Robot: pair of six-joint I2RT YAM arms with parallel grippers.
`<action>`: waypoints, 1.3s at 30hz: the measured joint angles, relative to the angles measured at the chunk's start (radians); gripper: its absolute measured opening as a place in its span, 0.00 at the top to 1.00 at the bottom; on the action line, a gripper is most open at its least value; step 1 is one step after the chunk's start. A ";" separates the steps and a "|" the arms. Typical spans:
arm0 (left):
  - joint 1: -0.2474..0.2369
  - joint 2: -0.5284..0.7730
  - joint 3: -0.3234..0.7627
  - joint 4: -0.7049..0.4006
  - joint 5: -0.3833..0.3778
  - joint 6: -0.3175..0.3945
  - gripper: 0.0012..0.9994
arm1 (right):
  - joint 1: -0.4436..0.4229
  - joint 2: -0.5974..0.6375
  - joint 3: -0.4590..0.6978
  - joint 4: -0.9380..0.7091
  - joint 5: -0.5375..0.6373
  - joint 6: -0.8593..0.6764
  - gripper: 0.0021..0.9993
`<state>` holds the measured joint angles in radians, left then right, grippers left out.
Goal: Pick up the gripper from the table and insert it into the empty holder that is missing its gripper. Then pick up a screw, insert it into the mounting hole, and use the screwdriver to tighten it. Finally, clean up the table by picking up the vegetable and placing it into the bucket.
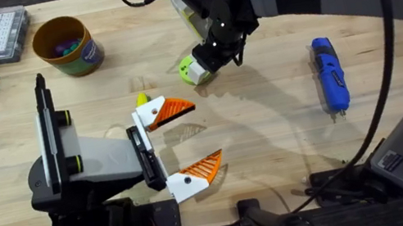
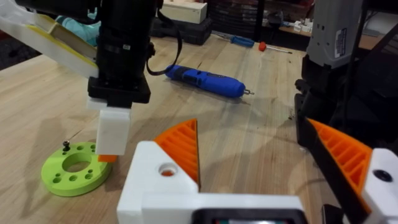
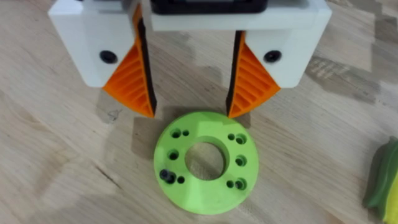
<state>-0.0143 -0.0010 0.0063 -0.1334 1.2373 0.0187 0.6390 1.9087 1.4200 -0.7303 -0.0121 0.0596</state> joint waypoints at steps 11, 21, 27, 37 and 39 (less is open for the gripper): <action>0.000 0.002 0.000 0.002 0.000 0.000 0.01 | 0.000 0.000 0.000 -0.002 -0.004 0.000 0.35; 0.000 0.002 0.000 0.002 0.000 0.000 0.01 | -0.001 0.000 -0.001 0.123 -0.004 -0.024 0.35; 0.000 0.002 0.000 0.002 0.000 0.000 0.01 | -0.005 0.000 -0.001 0.179 -0.004 -0.038 0.35; 0.000 0.002 0.000 0.002 0.000 0.000 0.01 | -0.035 0.008 -0.001 0.204 -0.004 -0.053 0.35; 0.000 0.002 0.000 0.002 0.000 0.000 0.01 | -0.035 0.022 -0.001 0.205 -0.004 -0.053 0.35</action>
<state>-0.0143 0.0006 0.0063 -0.1314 1.2373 0.0185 0.6044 1.9306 1.4191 -0.5250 -0.0158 0.0061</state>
